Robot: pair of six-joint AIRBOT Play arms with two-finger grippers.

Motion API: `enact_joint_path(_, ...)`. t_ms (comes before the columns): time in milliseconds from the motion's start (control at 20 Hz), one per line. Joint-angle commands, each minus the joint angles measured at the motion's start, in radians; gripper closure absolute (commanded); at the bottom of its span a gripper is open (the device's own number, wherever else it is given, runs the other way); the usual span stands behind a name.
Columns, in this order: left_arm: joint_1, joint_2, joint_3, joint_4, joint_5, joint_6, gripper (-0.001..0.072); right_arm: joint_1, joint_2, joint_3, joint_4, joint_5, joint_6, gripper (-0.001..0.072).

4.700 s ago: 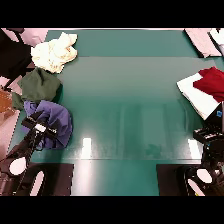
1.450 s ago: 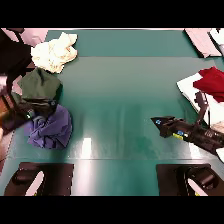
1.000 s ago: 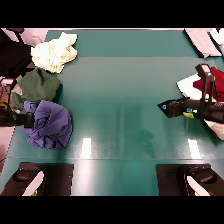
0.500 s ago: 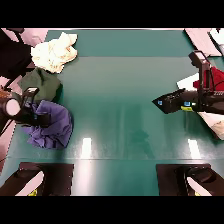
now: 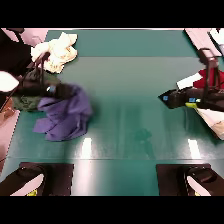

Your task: Fold the shirts.

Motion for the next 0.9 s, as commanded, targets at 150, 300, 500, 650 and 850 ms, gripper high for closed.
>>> enact_joint_path(150, -0.359, -0.325, 0.489, -0.552, 0.220, 0.262, 0.0679, -0.311, 0.088, 0.000, -0.013, -0.041, -0.050, 0.0170)
enact_joint_path(300, -0.438, -0.578, 0.823, -0.759, 0.127, 0.372, 0.0679, -0.422, 0.106, -0.002, -0.003, -0.020, -0.093, 0.0170)
enact_joint_path(500, -0.385, -0.659, 0.931, -0.350, -0.145, 0.106, 0.0678, -0.511, 0.083, -0.002, 0.102, -0.013, -0.146, 0.0170)
enact_joint_path(650, -0.370, -0.659, 0.882, 0.320, -0.653, -0.029, 0.0678, -0.550, 0.055, -0.002, 0.117, 0.014, -0.155, 0.0169)
enact_joint_path(850, -0.349, -0.653, 0.658, 0.607, -0.824, -0.023, 0.0676, -0.568, -0.039, -0.010, 0.142, 0.089, -0.156, 0.0165)
